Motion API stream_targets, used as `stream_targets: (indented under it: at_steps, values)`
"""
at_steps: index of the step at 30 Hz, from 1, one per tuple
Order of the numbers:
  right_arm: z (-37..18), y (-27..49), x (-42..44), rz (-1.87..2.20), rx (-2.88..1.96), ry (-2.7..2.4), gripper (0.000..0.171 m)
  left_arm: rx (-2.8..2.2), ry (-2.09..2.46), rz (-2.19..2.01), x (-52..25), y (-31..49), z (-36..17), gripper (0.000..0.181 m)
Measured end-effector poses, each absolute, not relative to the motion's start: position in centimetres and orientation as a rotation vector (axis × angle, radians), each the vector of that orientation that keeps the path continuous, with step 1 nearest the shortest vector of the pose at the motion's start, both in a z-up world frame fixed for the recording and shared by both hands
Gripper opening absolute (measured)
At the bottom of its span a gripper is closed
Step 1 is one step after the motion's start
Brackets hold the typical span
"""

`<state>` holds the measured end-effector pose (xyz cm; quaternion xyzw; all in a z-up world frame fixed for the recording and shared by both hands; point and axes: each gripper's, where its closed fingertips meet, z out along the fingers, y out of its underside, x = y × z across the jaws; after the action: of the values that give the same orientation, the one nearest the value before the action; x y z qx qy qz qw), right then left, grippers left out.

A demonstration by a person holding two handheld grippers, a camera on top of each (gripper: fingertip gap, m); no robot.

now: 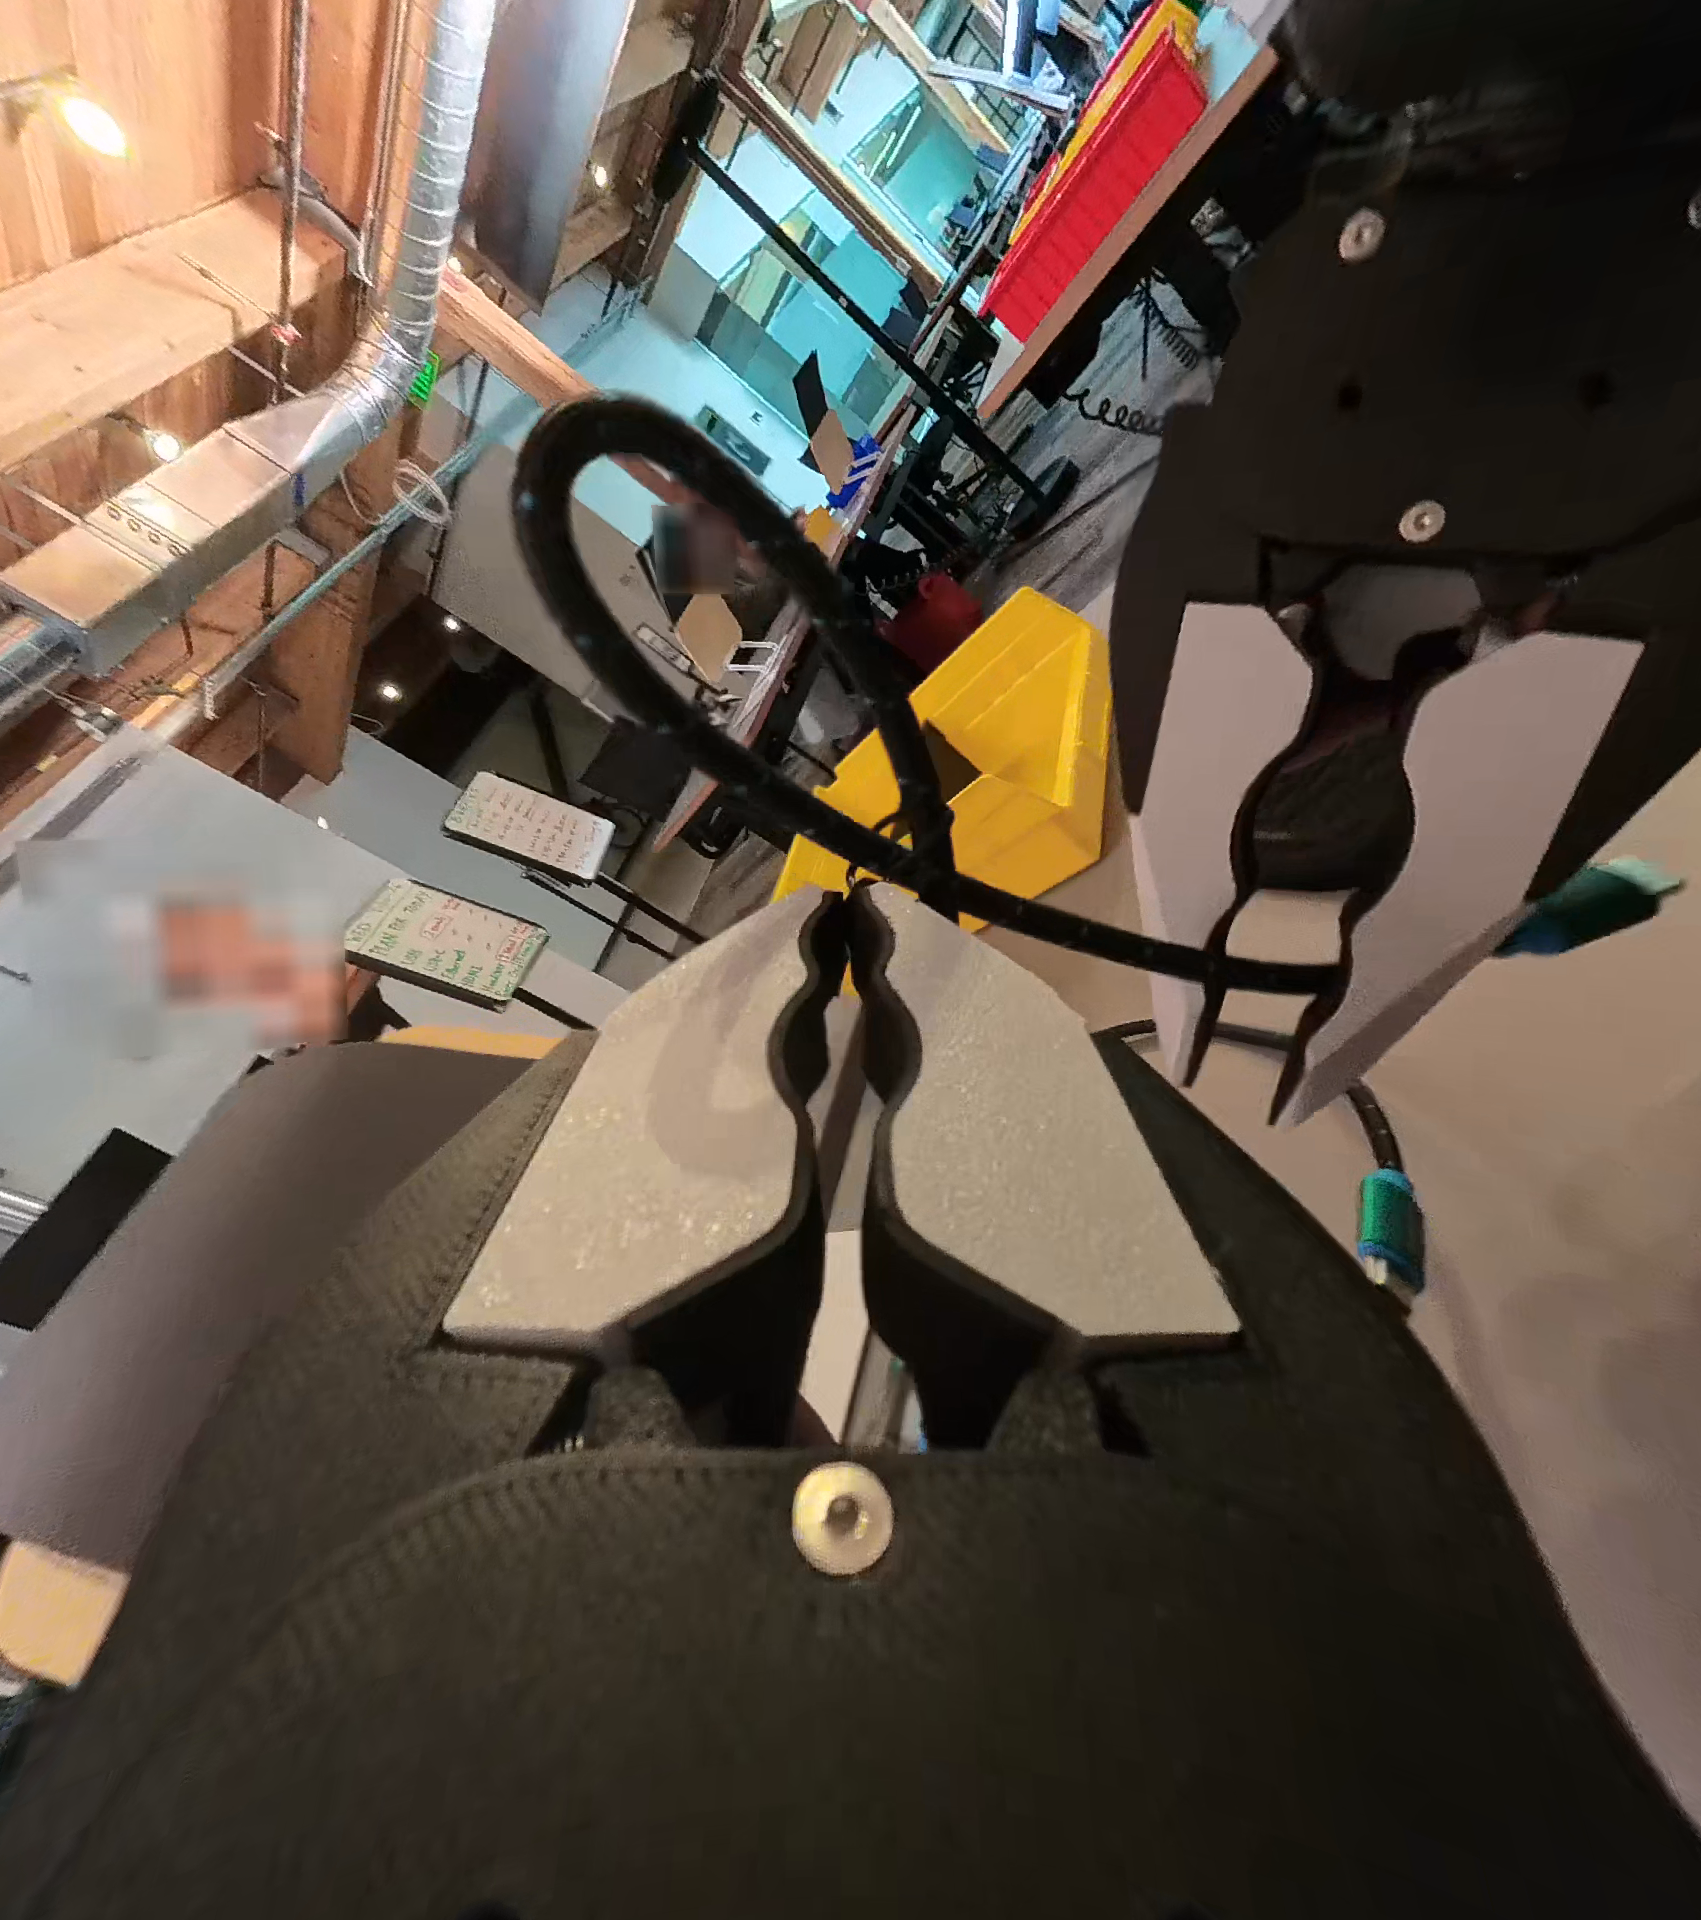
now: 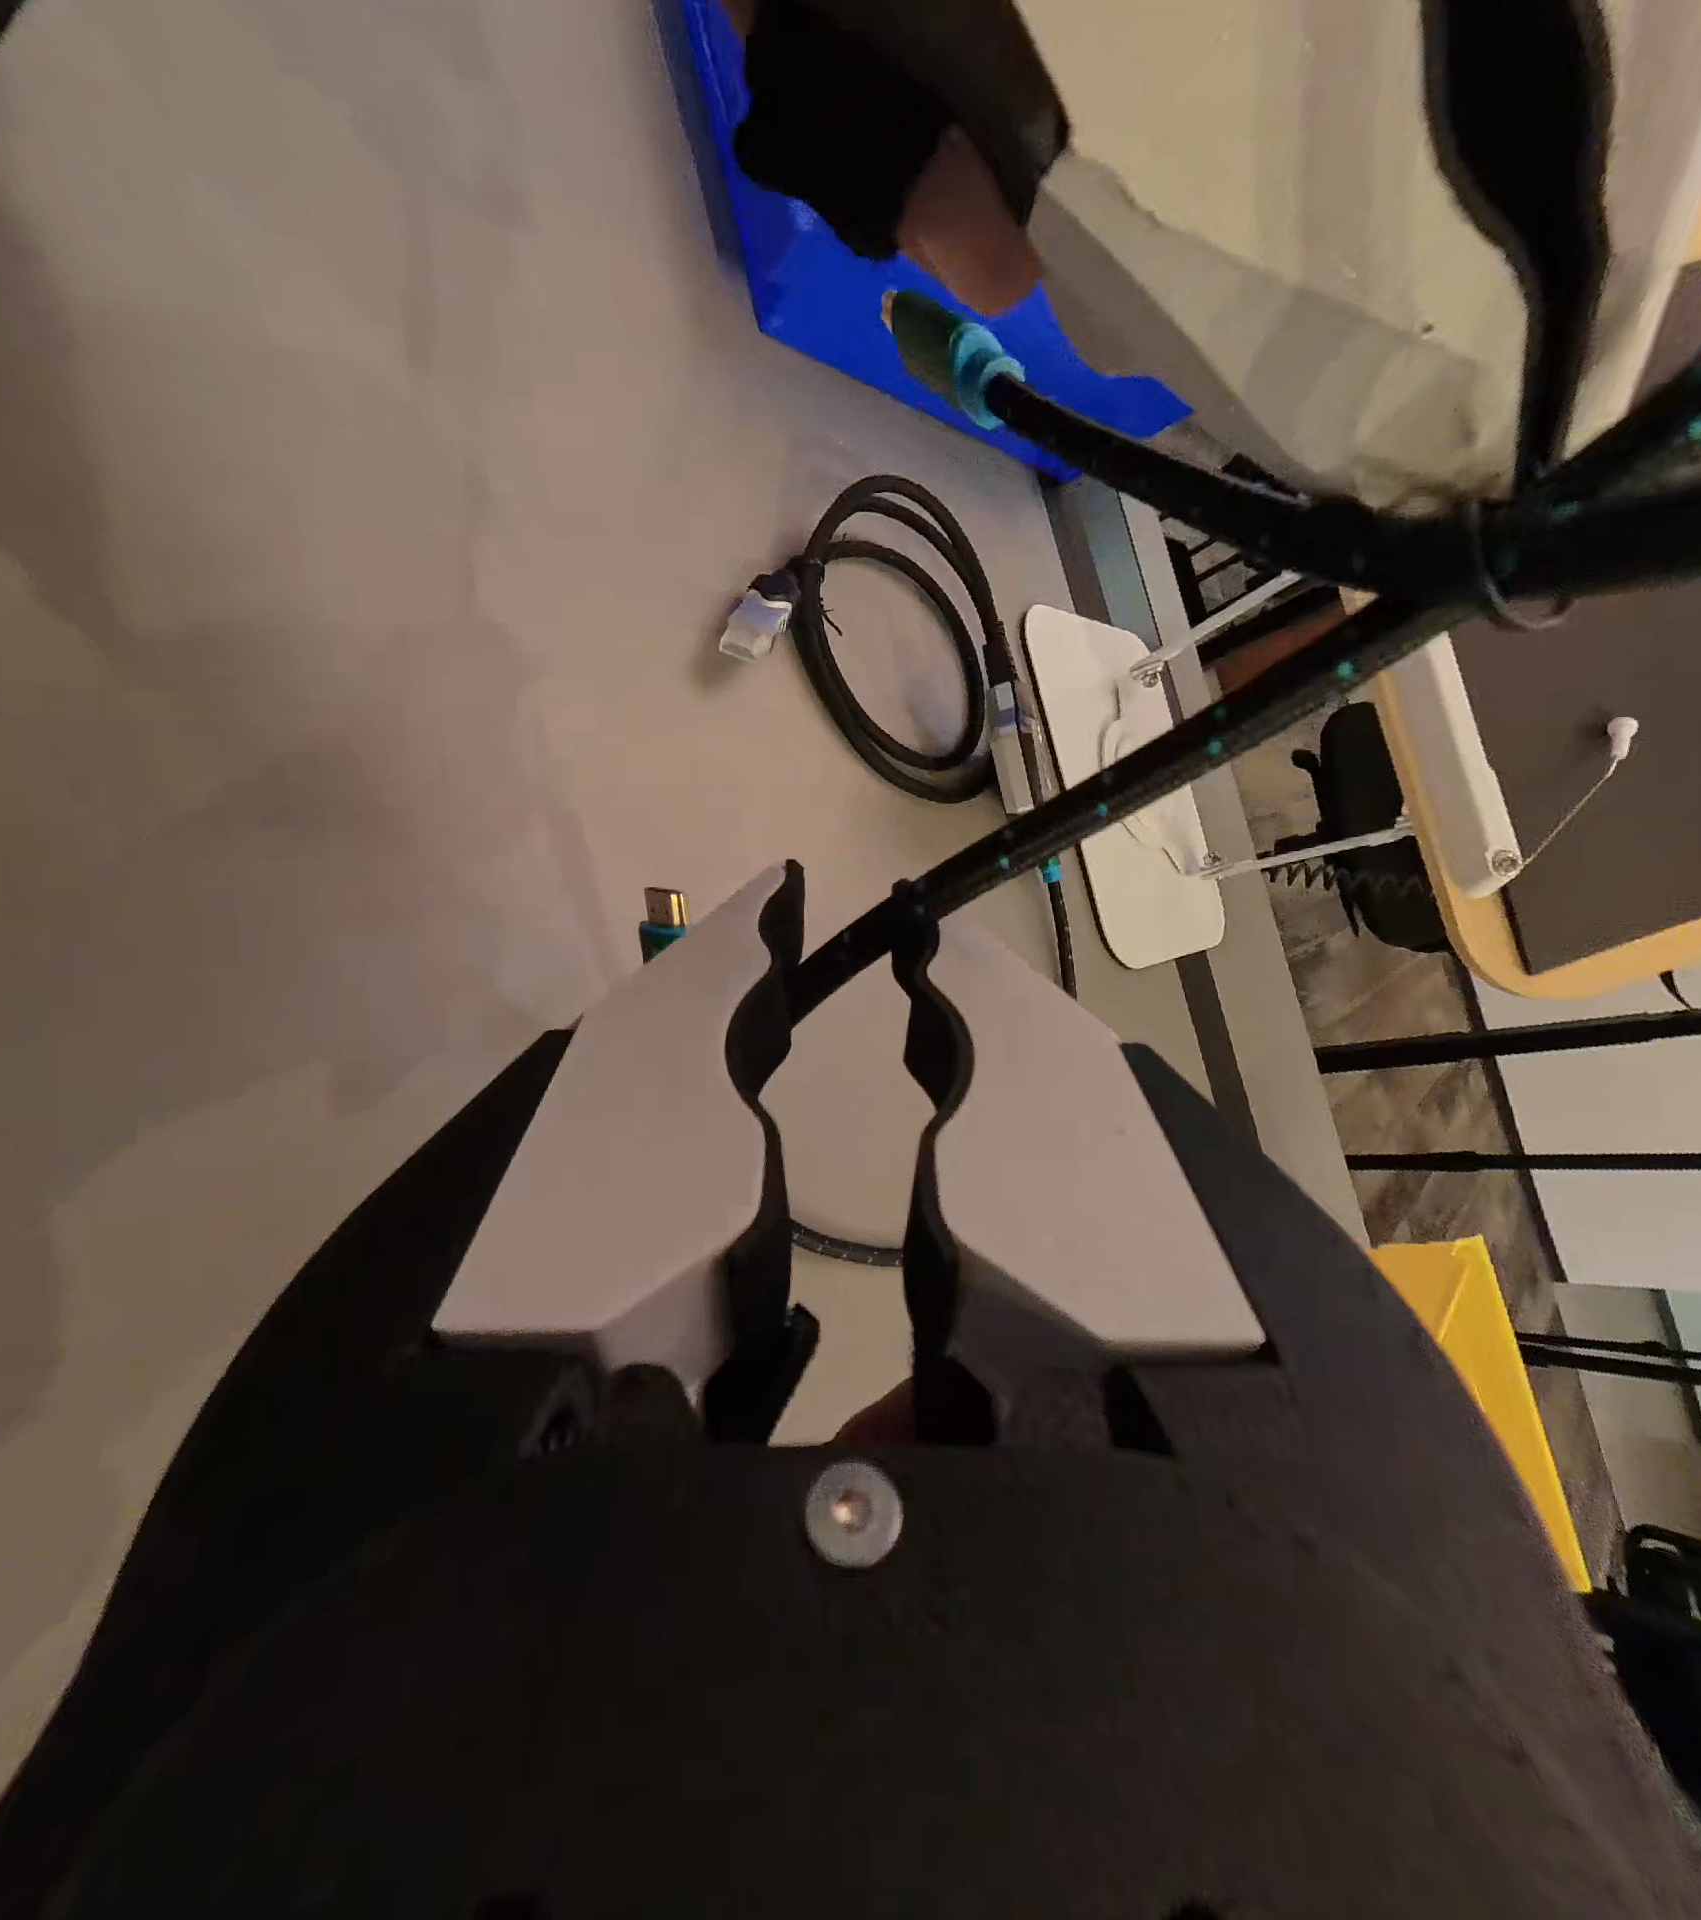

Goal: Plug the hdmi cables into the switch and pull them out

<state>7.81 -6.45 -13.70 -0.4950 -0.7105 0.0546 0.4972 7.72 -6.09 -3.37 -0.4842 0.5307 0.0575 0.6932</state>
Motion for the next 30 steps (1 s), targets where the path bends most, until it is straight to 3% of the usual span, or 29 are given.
stream_targets:
  at_steps: [11,20,30]
  values:
    - [-14.1,-9.0,7.2,0.289,-1.126,-1.76,0.014,-1.412,1.282,-0.15,10.0,-8.2,-4.0,0.001]
    - [-12.6,-6.8,6.5,0.211,-1.069,-1.617,0.004,-1.668,0.99,-0.85,12.0,-10.5,-3.3,0.0]
    - [-11.6,-8.6,4.7,0.476,-0.999,-1.609,0.008,-1.662,0.751,-1.035,11.0,-9.0,-2.1,0.0]
